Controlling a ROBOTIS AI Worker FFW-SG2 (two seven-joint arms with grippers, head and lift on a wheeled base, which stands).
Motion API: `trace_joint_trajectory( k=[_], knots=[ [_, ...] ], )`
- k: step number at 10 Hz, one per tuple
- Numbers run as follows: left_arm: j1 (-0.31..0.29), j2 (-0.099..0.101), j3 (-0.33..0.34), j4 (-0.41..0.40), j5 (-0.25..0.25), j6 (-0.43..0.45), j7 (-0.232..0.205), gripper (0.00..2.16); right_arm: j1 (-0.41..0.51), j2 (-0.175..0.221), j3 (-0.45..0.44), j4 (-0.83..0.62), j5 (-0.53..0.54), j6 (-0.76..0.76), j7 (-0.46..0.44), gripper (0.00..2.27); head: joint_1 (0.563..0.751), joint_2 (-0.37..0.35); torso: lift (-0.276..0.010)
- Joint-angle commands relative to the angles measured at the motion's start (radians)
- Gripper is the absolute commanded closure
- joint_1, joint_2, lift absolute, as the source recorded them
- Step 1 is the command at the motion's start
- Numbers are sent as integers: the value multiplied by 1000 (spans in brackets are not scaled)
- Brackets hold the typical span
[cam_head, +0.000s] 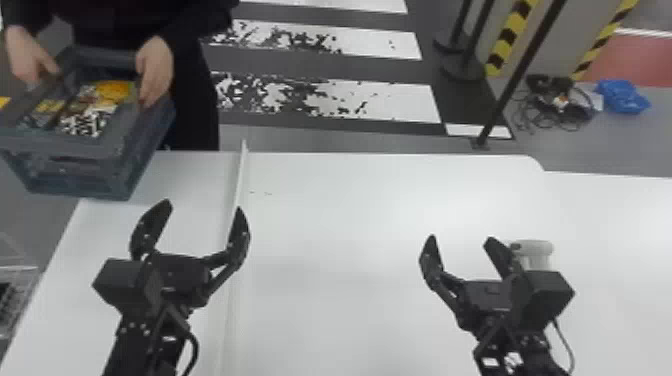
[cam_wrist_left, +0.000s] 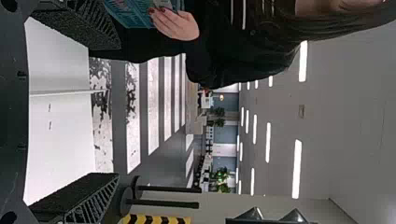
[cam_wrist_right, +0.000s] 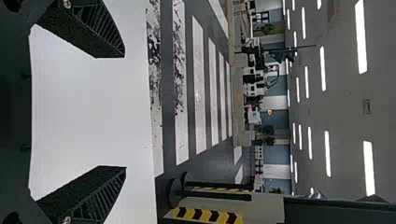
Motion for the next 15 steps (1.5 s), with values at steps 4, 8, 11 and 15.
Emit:
trace_joint_trajectory(
  k=[4,8,11,15],
  knots=[
    [0,-1,2,1,2,0,0,-2,0,0,0,0,-3,0,0,53,695,-83,-29],
    [2,-1,2,-1,2,0,0,-2,0,0,0,-3,-3,0,0,53,695,-82,-29],
    [2,-1,2,-4,0,0,0,-2,2,0,-1,-6,-3,0,0,53,695,-83,-29],
    [0,-1,2,-2,0,0,0,-2,2,0,-3,-8,-3,0,0,53,695,-84,-29]
  ],
)
